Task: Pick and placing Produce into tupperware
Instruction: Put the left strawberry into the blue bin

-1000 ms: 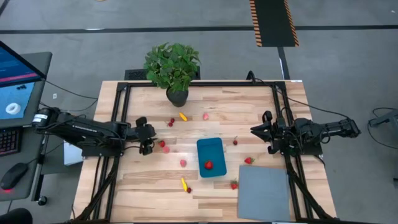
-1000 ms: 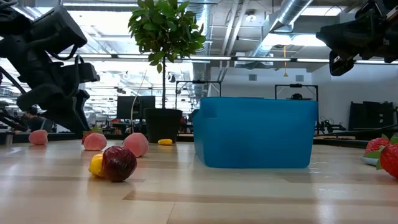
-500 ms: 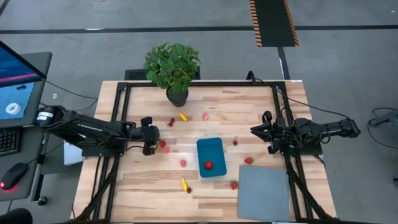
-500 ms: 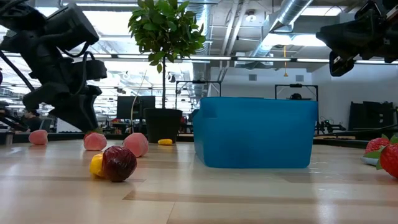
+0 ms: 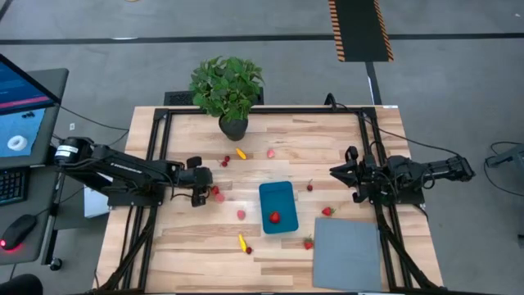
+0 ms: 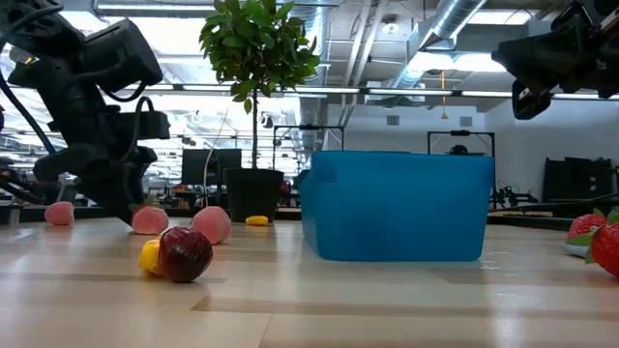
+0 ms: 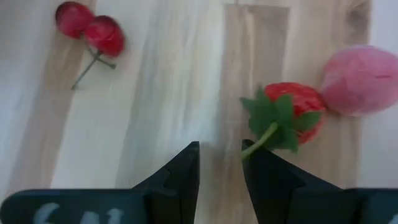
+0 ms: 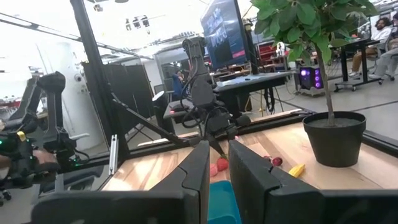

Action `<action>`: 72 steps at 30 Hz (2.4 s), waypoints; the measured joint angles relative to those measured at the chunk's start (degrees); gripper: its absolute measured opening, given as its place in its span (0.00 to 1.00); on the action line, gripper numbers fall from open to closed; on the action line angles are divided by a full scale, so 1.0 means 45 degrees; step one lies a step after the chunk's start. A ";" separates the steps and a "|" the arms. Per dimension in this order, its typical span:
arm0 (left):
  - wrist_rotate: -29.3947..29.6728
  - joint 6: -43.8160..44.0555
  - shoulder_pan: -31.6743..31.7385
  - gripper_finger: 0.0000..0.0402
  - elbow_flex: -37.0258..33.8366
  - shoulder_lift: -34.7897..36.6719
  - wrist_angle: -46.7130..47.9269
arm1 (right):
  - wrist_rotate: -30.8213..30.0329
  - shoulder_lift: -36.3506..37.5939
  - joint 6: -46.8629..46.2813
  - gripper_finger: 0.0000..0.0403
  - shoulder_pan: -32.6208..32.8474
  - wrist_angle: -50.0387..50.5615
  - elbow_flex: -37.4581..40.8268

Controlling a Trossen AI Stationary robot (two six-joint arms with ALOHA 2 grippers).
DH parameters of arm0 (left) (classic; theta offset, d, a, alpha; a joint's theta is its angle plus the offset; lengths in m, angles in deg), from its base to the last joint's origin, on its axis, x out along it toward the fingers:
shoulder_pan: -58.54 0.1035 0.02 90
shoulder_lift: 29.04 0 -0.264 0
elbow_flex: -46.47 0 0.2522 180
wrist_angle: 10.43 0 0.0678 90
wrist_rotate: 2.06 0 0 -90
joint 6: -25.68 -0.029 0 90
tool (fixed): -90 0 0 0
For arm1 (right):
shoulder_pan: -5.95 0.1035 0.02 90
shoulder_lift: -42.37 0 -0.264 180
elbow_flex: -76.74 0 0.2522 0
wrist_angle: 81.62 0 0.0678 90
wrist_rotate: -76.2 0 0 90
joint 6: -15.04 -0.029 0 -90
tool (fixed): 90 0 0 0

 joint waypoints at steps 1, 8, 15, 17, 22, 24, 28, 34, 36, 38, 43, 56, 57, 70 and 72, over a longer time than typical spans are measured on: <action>-0.0131 0.0022 -0.0001 0.27 0.0000 0.0000 -0.0054 | -0.0002 0.0004 0.0000 0.21 0.0000 0.0031 0.0000; -0.0653 0.0082 -0.0005 0.27 0.0000 0.0000 -0.0161 | -0.0002 0.0004 -0.0238 0.21 0.0000 0.0278 0.0000; -0.1267 0.0499 -0.0004 0.16 0.0000 0.0000 -0.0185 | -0.0002 0.0000 -0.0240 0.21 0.0000 0.0321 0.0000; -0.1594 0.0673 -0.0005 0.08 0.0000 0.0000 -0.0186 | -0.0003 0.0000 -0.0239 0.21 0.0000 0.0355 0.0000; -0.1775 0.1129 -0.0005 0.01 0.0000 0.0005 -0.0181 | -0.0007 0.0000 -0.0243 0.21 0.0000 0.0350 0.0000; -0.1570 0.1290 -0.0005 0.01 0.0000 0.0005 -0.0181 | -0.0007 0.0005 -0.0242 0.21 0.0000 0.0350 0.0000; -0.1430 0.1583 -0.0002 0.00 0.0083 0.0005 -0.0130 | -0.0012 0.0005 -0.0243 0.21 0.0000 0.0350 0.0000; -0.1018 0.1354 -0.0005 0.00 0.1019 0.0005 0.0020 | -0.0284 0.0004 -0.0237 0.21 -0.0001 0.0350 0.0000; -0.0599 0.1020 -0.0005 0.00 0.1464 0.0005 0.0141 | -0.0279 0.0005 -0.0233 0.21 -0.0005 0.0350 0.0000; -0.0229 0.0613 -0.0005 0.00 0.1895 0.0005 0.0142 | -0.0279 0.0005 -0.0233 0.21 0.0000 0.0355 0.0000; 0.1073 -0.0584 -0.0005 0.00 0.2835 0.0005 -0.0053 | -0.0289 0.0002 -0.0233 0.21 0.0000 0.0352 0.0000; 0.4235 -0.5597 -0.0780 0.00 0.3915 0.0015 -0.2467 | -0.0294 0.0000 -0.0238 0.21 0.0000 0.0352 0.0000; 0.4494 -0.6060 -0.0873 0.00 0.3915 0.0015 -0.2620 | -0.0294 0.0004 -0.0238 0.21 0.0000 0.0353 0.0000; 1.0126 -1.2343 -0.2113 0.00 0.3910 -0.0480 -0.4634 | -0.0590 0.0005 -0.0239 0.21 -0.0005 0.0350 0.0000; 1.0610 -1.3149 -0.2124 0.00 0.3915 -0.0912 -0.5084 | -0.0590 0.0000 -0.0238 0.21 -0.0005 0.0352 0.0000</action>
